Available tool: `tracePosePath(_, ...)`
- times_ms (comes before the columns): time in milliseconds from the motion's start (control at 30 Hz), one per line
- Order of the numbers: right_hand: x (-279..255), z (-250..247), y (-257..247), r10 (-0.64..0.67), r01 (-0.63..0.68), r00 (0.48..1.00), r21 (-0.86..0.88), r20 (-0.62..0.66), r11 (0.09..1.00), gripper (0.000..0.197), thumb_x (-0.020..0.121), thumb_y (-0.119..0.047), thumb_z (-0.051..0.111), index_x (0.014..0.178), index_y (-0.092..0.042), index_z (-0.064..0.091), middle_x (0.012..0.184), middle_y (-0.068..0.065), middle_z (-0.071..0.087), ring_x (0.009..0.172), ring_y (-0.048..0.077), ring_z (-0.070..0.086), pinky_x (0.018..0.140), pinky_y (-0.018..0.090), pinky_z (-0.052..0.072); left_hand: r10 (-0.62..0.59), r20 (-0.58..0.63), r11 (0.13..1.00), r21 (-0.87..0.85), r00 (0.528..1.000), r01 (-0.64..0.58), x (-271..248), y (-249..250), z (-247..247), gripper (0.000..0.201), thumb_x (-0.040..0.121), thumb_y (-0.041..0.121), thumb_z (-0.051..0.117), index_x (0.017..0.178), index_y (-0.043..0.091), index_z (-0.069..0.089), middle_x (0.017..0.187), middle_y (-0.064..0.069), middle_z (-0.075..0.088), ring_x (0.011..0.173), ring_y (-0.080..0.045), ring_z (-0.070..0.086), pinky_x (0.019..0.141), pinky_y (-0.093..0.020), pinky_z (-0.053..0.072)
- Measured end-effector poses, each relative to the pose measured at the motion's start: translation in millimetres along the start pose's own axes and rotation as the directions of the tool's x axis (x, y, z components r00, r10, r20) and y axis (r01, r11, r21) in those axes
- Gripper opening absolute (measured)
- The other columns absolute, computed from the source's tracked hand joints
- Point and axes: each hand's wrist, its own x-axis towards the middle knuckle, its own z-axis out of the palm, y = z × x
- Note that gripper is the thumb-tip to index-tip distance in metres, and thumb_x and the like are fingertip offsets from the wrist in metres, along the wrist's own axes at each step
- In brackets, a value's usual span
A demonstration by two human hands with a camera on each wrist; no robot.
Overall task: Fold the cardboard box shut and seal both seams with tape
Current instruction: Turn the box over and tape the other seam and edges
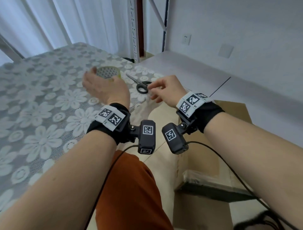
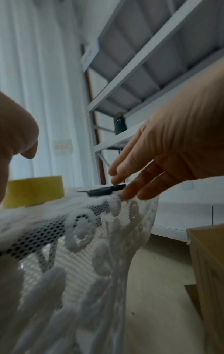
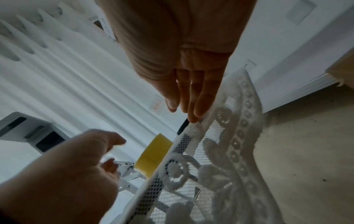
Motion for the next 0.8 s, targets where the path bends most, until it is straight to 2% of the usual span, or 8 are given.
tracePosePath(100,-17.4,-14.9,17.8,0.031,-0.03,0.999,-0.045,0.023,0.999,0.011,0.087,-0.005,0.063,0.096,-0.001,0.07,0.086,0.014,0.071,0.074,0.021,0.069,0.065,0.029,0.058,0.326,0.11,0.944,-0.083,0.939,-0.318,-31.3,13.3,8.3,0.04,0.079,0.002,0.057,0.119,0.008,0.053,0.123,-0.006,0.046,0.117,-0.015,0.042,0.106,-0.027,0.036)
tracePosePath(200,-45.3,-31.9,43.3,0.111,-0.106,0.993,-0.1,0.048,0.989,0.012,0.088,-0.01,0.064,0.089,0.001,0.069,0.084,0.014,0.072,0.071,0.018,0.066,0.07,0.031,0.056,0.437,0.395,0.899,-0.173,0.808,-0.401,-70.7,12.9,25.5,0.027,0.082,0.009,0.053,0.108,0.012,0.06,0.108,0.001,0.057,0.103,-0.015,0.055,0.096,-0.034,0.046)
tracePosePath(300,-78.2,-49.8,72.2,0.206,-0.198,0.978,-0.158,0.04,0.967,0.021,0.087,-0.019,0.066,0.074,-0.002,0.066,0.068,0.007,0.069,0.059,0.011,0.061,0.061,0.019,0.051,0.275,0.832,0.915,-0.072,0.482,-0.398,-114.8,-0.7,38.2,0.019,0.088,0.013,0.059,0.106,0.016,0.064,0.098,0.007,0.062,0.094,-0.007,0.058,0.091,-0.023,0.049)
tracePosePath(367,-99.1,-61.7,95.7,0.284,-0.272,0.957,-0.17,0.053,0.947,0.021,0.086,-0.015,0.067,0.067,-0.006,0.064,0.063,0.006,0.064,0.057,0.014,0.059,0.061,0.02,0.049,0.104,0.965,0.893,0.015,0.239,-0.45,-143.2,-19.0,42.1,0.02,0.088,0.023,0.065,0.107,0.019,0.065,0.1,0.009,0.062,0.097,-0.005,0.058,0.083,-0.009,0.043)
tracePosePath(433,-118.0,-70.3,121.2,0.368,-0.338,0.926,-0.25,0.086,0.908,0.015,0.082,-0.009,0.069,0.069,-0.005,0.064,0.069,0.01,0.065,0.063,0.019,0.058,0.066,0.029,0.048,-0.004,0.995,0.851,0.057,0.101,-0.522,-164.6,-39.8,43.3,0.026,0.086,0.028,0.068,0.112,0.022,0.065,0.116,0.006,0.063,0.112,-0.012,0.056,0.086,-0.015,0.038)
tracePosePath(533,-146.8,-77.4,153.5,0.462,-0.384,0.876,-0.381,0.137,0.841,0.012,0.076,-0.007,0.075,0.081,-0.002,0.066,0.078,0.005,0.066,0.07,0.015,0.058,0.07,0.027,0.046,-0.089,0.996,0.769,0.064,-0.008,-0.636,-187.7,-66.2,40.8,0.031,0.085,0.02,0.069,0.116,0.022,0.065,0.127,0.001,0.06,0.114,-0.015,0.055,0.089,-0.021,0.037)
tracePosePath(633,-172.7,-75.3,173.1,0.515,-0.416,0.841,-0.411,0.164,0.811,0.016,0.072,-0.01,0.079,0.07,-0.013,0.064,0.07,-0.004,0.063,0.067,0.008,0.057,0.066,0.022,0.045,-0.136,0.987,0.739,0.046,-0.082,-0.672,-204.3,-89.4,36.6,0.035,0.081,0.019,0.073,0.114,0.026,0.067,0.125,0.0,0.06,0.107,-0.012,0.054,0.092,-0.024,0.043)
tracePosePath(800,-189.6,-63.3,187.9,0.501,-0.383,0.852,-0.47,0.154,0.795,0.017,0.073,-0.013,0.079,0.068,-0.017,0.063,0.072,-0.004,0.064,0.074,0.014,0.061,0.074,0.028,0.051,-0.115,0.989,0.667,0.008,-0.093,-0.745,-218.1,-114.3,29.3,0.03,0.074,0.034,0.078,0.102,0.033,0.07,0.145,-0.003,0.038,0.135,-0.024,0.025,0.115,-0.042,0.02)
